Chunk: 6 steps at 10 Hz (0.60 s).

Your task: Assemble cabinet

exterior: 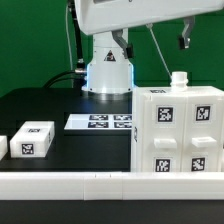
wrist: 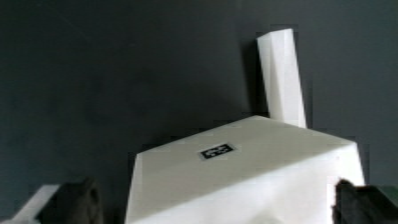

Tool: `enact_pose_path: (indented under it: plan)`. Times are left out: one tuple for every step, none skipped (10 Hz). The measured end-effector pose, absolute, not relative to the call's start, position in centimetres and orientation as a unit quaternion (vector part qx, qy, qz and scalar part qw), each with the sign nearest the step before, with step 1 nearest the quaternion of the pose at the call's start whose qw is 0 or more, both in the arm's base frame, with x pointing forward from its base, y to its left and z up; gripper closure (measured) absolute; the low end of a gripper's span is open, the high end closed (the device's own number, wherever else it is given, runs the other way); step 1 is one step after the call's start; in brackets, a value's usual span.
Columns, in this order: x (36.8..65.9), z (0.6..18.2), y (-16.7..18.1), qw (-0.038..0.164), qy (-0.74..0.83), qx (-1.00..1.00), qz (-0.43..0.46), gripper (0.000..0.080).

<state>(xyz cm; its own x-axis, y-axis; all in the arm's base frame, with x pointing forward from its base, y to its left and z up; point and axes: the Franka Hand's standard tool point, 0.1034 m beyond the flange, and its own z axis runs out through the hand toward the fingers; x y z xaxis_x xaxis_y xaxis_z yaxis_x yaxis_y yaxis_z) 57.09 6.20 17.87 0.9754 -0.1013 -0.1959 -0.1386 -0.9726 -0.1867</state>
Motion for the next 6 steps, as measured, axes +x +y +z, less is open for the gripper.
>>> enact_pose_path:
  plan:
    - [57.1,17.8,6.2,0.101,0.061,-0.989,0.094,0.0151]
    - [57.1,17.7,6.2,0.101,0.062,-0.989,0.094,0.0151]
    - [57.2,17.3,6.0,0.102,0.053,-0.99,0.087,0.0151]
    - [56.9,15.9,5.2,0.1,0.044,-0.991,0.077,0.0151]
    - [56.2,15.1,3.9,0.101,0.026,-0.992,0.077,0.0151]
    - [55.6,13.4,1.3,0.096,0.001,-0.994,0.06,0.0151]
